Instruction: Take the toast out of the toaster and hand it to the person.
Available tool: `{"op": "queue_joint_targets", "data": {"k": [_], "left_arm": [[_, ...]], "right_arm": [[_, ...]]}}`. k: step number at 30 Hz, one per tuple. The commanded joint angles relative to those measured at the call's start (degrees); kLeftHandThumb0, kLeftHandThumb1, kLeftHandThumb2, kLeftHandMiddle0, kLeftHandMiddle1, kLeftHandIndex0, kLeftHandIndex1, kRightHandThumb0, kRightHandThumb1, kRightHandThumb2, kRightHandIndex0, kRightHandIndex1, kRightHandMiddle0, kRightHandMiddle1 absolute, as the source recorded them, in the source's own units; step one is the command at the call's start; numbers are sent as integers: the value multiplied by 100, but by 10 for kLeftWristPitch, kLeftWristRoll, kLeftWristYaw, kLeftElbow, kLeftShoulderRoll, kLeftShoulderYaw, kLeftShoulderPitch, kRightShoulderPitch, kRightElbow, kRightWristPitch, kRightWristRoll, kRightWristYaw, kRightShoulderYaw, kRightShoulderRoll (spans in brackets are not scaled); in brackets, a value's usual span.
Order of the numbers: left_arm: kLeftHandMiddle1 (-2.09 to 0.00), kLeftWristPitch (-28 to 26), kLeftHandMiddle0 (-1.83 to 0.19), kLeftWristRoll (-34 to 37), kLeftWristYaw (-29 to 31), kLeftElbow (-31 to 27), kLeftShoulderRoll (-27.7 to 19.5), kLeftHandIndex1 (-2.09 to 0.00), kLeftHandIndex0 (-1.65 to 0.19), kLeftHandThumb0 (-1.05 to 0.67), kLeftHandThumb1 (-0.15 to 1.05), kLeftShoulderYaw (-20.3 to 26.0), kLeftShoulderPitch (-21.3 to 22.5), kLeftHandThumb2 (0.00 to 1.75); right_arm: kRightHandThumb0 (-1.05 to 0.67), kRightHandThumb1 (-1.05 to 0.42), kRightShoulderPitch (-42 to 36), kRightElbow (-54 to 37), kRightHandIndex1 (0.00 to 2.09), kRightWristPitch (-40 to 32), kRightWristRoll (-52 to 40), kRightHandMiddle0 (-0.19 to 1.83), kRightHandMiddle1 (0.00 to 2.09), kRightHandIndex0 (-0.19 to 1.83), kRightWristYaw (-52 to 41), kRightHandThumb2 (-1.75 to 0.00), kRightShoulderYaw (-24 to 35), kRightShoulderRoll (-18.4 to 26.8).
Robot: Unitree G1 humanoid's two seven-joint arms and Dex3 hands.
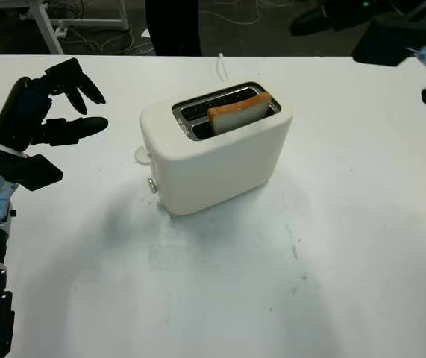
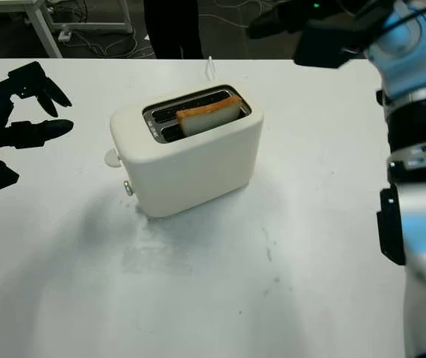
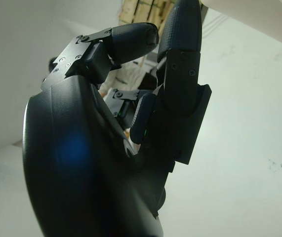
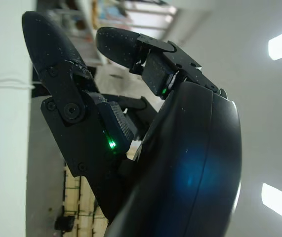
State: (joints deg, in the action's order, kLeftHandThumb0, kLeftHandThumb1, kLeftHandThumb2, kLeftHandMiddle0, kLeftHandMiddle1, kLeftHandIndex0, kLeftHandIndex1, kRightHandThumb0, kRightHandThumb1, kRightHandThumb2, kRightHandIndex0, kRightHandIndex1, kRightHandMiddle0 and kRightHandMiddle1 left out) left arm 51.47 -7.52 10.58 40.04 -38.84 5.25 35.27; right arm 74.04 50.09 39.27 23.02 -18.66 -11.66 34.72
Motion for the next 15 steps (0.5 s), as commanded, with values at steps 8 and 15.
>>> {"op": "queue_joint_targets", "data": {"k": [8, 15], "left_arm": [[-162, 7, -58, 1, 0, 8, 5, -146, -44, -77, 92, 1, 2, 21], [-163, 2, -58, -3, -6, 2, 5, -147, -44, -78, 92, 3, -3, 22]], "right_arm": [[-63, -64, -10, -44, 78, -23, 4, 90, 30, 84, -63, 0, -33, -30], [-61, -64, -20, -65, 88, -37, 9, 94, 14, 81, -85, 0, -45, -36]]}}
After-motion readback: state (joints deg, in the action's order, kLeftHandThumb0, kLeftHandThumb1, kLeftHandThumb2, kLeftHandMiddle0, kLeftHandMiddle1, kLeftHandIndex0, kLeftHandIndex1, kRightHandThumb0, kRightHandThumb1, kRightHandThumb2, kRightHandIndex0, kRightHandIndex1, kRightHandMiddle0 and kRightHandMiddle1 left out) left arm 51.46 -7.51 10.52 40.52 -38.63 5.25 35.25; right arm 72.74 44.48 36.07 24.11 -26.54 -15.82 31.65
